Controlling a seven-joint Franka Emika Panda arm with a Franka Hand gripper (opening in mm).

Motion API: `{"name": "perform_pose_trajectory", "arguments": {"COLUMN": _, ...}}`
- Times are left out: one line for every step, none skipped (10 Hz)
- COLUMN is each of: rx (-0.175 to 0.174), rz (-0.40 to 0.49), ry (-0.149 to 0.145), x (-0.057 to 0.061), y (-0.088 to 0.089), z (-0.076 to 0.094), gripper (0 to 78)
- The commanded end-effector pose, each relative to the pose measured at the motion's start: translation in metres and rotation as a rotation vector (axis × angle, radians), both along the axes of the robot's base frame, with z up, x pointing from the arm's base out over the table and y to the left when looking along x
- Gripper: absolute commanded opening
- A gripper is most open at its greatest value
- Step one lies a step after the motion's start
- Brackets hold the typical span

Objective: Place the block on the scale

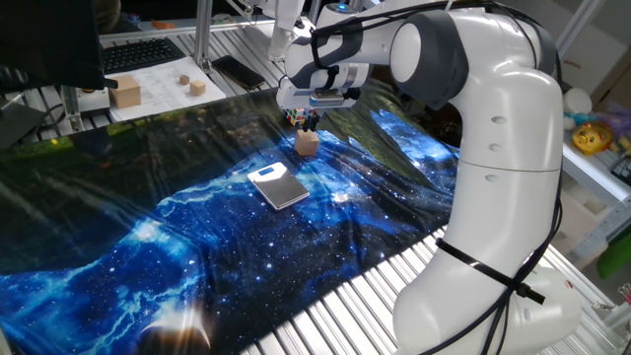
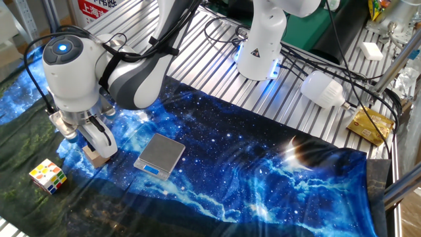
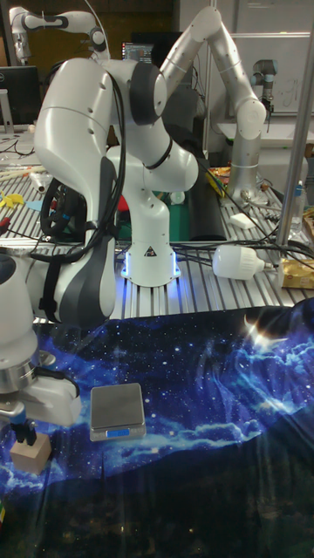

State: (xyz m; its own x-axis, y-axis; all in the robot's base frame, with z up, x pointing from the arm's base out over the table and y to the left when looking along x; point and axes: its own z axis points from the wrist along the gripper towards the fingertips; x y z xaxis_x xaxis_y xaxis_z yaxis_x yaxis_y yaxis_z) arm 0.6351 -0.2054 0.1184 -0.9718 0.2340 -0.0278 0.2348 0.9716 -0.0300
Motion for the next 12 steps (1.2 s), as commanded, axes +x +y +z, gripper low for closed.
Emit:
{"name": "perform_pose_trajectory", "arguments": {"rx": -0.002, "rz": -0.001, "ry": -0.002, "x": 0.0007, "y": -0.0009, "z": 0.0015, "gripper": 77.4}}
{"name": "perform_pose_trajectory", "arguments": {"rx": -0.002, "rz": -0.001, "ry": -0.002, "x": 0.0007, "y": -0.0009, "z": 0.0015, "gripper": 77.4}}
{"name": "perform_pose_trajectory", "arguments": {"rx": -0.002, "rz": -0.001, "ry": -0.002, "x": 0.0007, "y": -0.0009, "z": 0.0015, "gripper": 77.4}}
{"name": "perform_pose_trajectory", "arguments": {"rx": -0.002, "rz": -0.001, "ry": -0.002, "x": 0.0007, "y": -0.0009, "z": 0.0015, "gripper": 77.4}}
{"name": "perform_pose_trajectory", "arguments": {"rx": -0.002, "rz": -0.001, "ry": -0.002, "x": 0.0007, "y": -0.0009, "z": 0.0015, "gripper": 77.4}}
{"name": "perform_pose_trajectory", "arguments": {"rx": -0.002, "rz": -0.001, "ry": -0.002, "x": 0.0007, "y": -0.0009, "z": 0.0015, "gripper": 77.4}}
{"name": "perform_pose_trajectory", "arguments": {"rx": -0.002, "rz": -0.001, "ry": -0.002, "x": 0.0007, "y": -0.0009, "z": 0.0015, "gripper": 77.4}}
{"name": "perform_pose_trajectory", "arguments": {"rx": -0.002, "rz": -0.001, "ry": -0.002, "x": 0.0007, "y": -0.0009, "z": 0.0015, "gripper": 77.4}}
{"name": "perform_pose_trajectory", "arguments": {"rx": -0.002, "rz": -0.001, "ry": -0.002, "x": 0.0007, "y": -0.0009, "z": 0.0015, "gripper": 77.4}}
{"name": "perform_pose_trajectory", "arguments": {"rx": -0.002, "rz": -0.001, "ry": -0.002, "x": 0.0007, "y": -0.0009, "z": 0.0015, "gripper": 77.4}}
{"name": "perform_pose_trajectory", "arguments": {"rx": -0.002, "rz": 0.008, "ry": 0.01, "x": -0.0001, "y": -0.0009, "z": 0.0002, "gripper": 77.4}}
{"name": "perform_pose_trajectory", "arguments": {"rx": -0.002, "rz": 0.007, "ry": 0.01, "x": -0.0005, "y": -0.0009, "z": -0.0001, "gripper": 77.4}}
